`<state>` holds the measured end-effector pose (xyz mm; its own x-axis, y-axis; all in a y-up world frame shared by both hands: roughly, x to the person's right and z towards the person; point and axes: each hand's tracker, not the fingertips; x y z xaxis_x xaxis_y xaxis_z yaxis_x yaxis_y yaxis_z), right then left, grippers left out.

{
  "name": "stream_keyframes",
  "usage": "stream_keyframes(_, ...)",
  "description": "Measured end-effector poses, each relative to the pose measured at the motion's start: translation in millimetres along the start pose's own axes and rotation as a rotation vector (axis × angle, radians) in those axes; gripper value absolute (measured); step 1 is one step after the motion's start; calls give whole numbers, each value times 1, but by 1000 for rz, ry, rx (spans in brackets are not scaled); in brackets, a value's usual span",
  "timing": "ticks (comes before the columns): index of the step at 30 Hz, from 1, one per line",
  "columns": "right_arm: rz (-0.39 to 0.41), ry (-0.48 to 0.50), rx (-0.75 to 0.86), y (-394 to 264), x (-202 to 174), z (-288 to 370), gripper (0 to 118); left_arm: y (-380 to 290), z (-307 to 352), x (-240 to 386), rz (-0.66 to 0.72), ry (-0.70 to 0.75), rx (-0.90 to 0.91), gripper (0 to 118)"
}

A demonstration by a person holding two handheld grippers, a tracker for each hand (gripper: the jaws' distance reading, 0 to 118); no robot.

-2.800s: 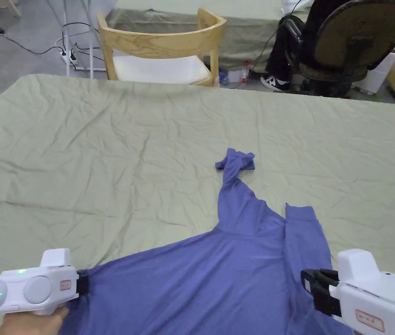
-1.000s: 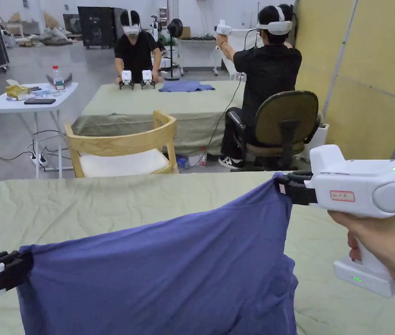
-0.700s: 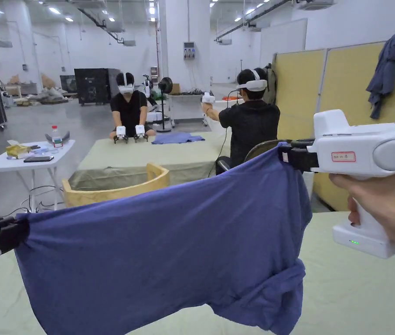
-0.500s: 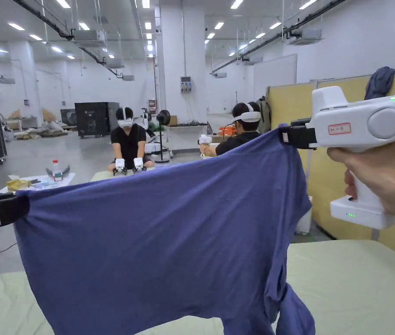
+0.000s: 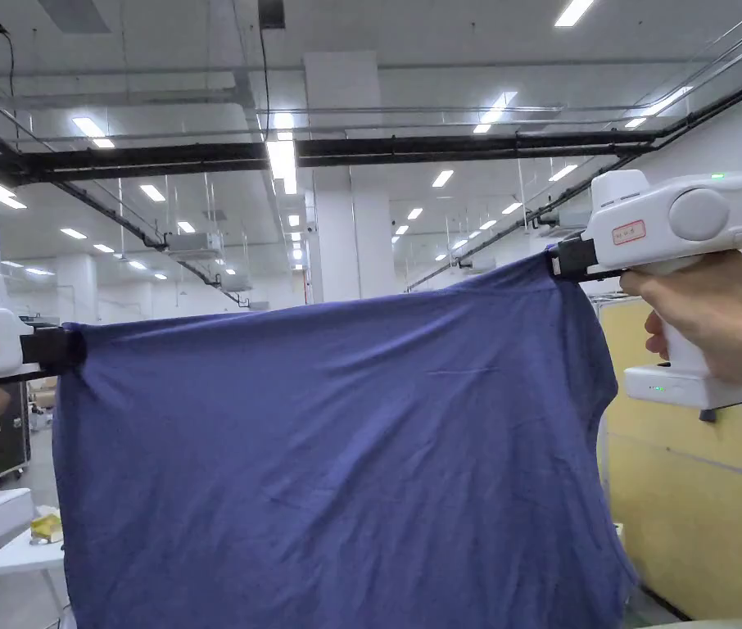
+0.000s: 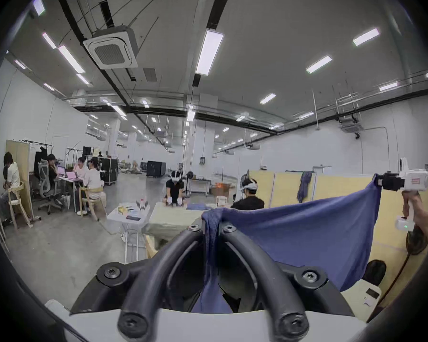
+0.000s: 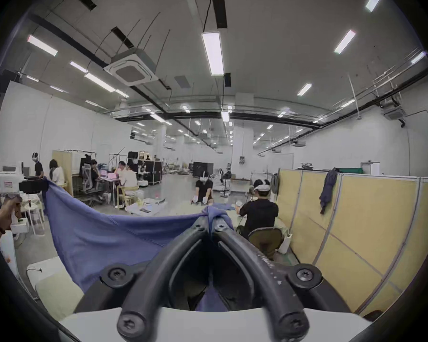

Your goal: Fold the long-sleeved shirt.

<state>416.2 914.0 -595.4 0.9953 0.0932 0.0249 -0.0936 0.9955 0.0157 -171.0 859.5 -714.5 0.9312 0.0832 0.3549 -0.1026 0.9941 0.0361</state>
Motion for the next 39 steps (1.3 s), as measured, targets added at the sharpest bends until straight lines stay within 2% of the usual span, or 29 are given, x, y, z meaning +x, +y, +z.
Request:
stream_keyframes(8,-14,-59,81,50,-6,12,3,56,1,15,-71,49,63,7)
stream_keyframes(21,5,-106,92,45,-10,-13,3,55,-25,3,-58,54,73,7)
stream_keyframes(39,37,-135,61,25,-4,-162,3,42,-149,-26,-82,84,38,7)
